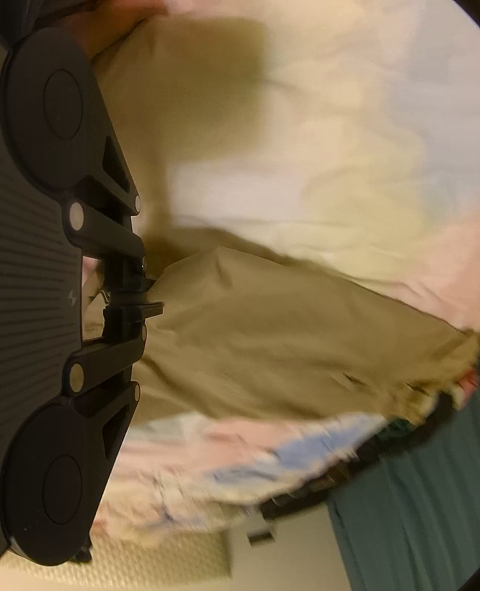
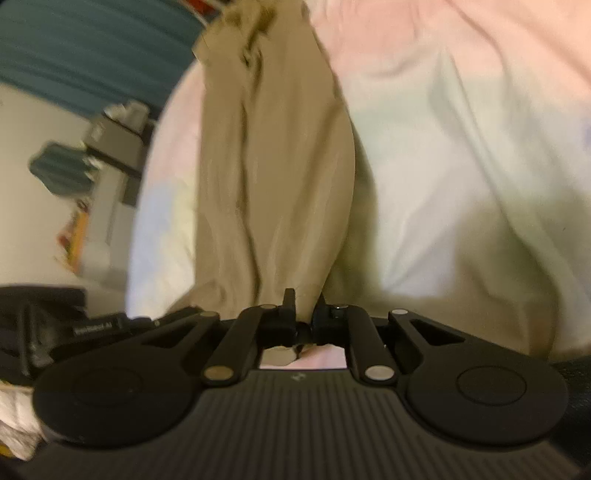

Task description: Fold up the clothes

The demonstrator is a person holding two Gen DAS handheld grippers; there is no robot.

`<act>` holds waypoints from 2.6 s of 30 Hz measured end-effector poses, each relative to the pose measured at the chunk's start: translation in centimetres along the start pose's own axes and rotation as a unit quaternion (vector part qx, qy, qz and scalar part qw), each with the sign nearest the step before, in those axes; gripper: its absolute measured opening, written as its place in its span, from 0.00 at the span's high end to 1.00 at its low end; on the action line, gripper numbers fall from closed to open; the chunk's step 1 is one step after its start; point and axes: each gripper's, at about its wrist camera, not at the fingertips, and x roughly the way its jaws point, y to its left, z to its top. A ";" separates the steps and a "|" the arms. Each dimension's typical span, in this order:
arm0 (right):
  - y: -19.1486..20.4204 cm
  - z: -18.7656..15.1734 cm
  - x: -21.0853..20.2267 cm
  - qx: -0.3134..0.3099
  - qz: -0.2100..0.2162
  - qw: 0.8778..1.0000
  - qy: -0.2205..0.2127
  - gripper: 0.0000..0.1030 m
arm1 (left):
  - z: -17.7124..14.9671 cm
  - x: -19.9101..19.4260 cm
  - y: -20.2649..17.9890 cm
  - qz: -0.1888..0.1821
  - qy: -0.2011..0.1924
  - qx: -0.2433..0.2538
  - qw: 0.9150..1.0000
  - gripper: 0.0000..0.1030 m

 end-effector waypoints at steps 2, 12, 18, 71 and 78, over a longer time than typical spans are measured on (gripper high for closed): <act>0.8 0.6 -1.7 -0.001 0.025 0.999 -0.021 0.91 | 0.4 -1.9 0.2 -0.022 -0.019 -0.003 1.000 0.95; 5.8 2.4 -12.0 -0.050 0.156 0.976 -0.141 0.91 | -0.1 -13.2 -3.7 -0.139 -0.109 0.030 0.984 0.95; 4.1 -2.1 -13.4 -0.053 0.156 0.977 -0.138 0.91 | -5.9 -15.1 -2.7 -0.162 -0.101 0.011 0.982 0.95; 9.0 14.5 8.3 -0.202 -0.091 0.946 -0.238 0.19 | 13.9 7.2 -8.8 0.101 -0.227 0.185 0.951 0.27; 9.5 11.1 5.3 -0.218 -0.108 0.935 -0.256 0.19 | 10.4 5.2 -9.3 0.093 -0.226 0.205 0.948 0.26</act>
